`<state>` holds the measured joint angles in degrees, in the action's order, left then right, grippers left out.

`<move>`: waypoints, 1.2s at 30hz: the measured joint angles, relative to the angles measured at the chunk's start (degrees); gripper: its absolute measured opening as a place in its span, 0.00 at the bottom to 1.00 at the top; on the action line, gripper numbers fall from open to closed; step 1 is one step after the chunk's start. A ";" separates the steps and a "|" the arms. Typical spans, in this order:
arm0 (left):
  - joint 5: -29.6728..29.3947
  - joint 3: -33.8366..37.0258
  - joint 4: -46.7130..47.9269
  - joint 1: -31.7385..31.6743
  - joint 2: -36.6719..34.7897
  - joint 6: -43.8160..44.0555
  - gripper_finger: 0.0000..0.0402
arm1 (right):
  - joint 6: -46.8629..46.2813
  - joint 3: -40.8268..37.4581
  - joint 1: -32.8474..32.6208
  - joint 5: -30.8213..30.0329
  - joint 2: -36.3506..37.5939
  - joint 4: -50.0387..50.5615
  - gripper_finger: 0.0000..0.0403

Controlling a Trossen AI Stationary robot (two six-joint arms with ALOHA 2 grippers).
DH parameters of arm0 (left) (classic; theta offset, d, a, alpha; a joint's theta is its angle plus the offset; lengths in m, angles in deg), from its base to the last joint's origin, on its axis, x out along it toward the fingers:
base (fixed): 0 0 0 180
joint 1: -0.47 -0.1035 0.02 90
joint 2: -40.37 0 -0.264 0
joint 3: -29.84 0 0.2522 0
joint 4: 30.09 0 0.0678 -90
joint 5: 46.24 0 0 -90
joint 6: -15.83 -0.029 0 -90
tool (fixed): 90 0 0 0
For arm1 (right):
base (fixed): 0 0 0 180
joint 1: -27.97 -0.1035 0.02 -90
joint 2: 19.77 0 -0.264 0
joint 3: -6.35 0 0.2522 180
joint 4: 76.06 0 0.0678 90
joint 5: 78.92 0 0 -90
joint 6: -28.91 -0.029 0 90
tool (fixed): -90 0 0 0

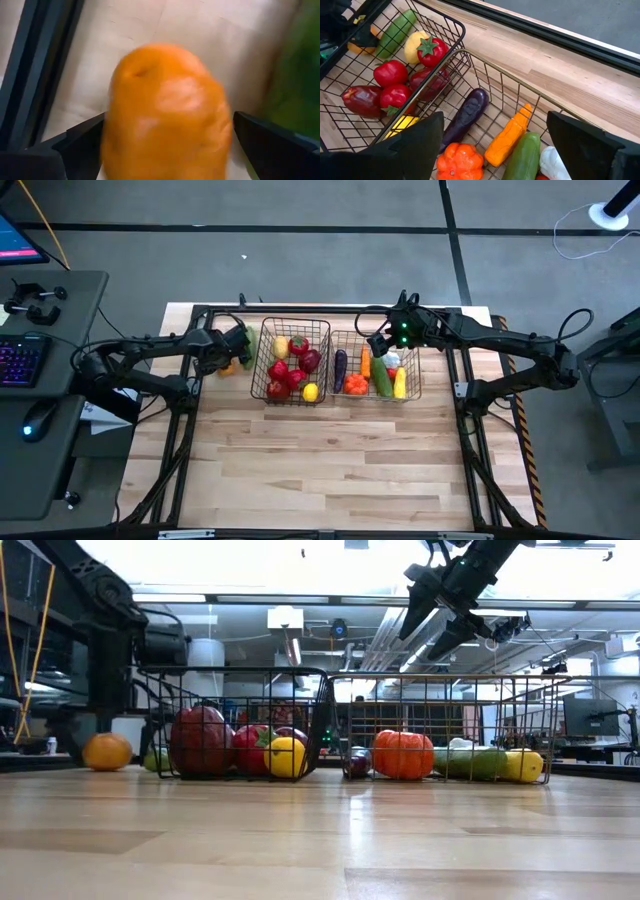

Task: Sort produce into baskets
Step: Put the potato into the right wire basket

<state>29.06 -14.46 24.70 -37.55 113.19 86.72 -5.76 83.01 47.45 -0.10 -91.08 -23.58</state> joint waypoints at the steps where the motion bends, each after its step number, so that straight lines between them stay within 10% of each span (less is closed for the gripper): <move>1: 0.00 0.12 -0.27 -0.04 0.00 -0.09 0.99 | 0.02 0.00 0.00 0.00 0.00 0.00 0.86; 8: -0.80 0.21 -1.91 -0.26 -0.02 -2.49 0.93 | -0.92 0.00 -0.02 0.01 0.00 0.00 0.86; 16: 1.40 0.14 -1.84 -0.20 -1.70 -3.54 0.60 | -2.58 0.00 0.00 0.00 0.00 0.00 0.86; 29: -9.38 -16.63 0.04 -1.40 -21.02 -13.01 0.72 | -2.82 0.00 0.02 -0.02 0.00 0.00 0.86; 36: 0.75 -22.64 -14.54 1.51 -18.01 -20.90 0.68 | -2.38 0.00 0.27 2.13 0.13 0.00 0.86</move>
<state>29.81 -37.09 10.16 -36.04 95.17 65.81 -8.14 83.01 47.72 2.03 -90.95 -23.58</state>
